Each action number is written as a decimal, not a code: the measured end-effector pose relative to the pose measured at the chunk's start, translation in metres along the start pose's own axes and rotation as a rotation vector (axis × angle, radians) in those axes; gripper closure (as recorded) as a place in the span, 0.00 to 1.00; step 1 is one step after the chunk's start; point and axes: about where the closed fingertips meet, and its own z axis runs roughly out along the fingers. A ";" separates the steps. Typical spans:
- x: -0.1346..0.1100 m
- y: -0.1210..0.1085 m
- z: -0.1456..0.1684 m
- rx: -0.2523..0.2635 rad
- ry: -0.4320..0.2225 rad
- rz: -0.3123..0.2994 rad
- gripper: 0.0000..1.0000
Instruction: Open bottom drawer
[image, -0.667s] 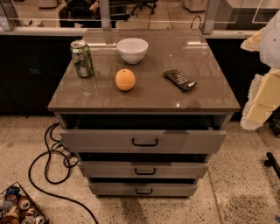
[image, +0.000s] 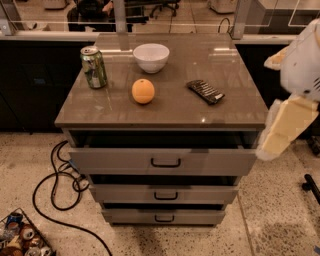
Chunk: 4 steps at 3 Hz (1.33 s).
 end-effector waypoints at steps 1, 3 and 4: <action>-0.025 0.037 0.039 -0.005 -0.078 0.060 0.00; -0.038 0.137 0.120 -0.138 -0.147 0.159 0.00; -0.047 0.136 0.132 -0.144 -0.149 0.162 0.00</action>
Offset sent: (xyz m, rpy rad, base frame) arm -0.0863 0.1088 -0.1750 0.2841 0.1310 -0.1052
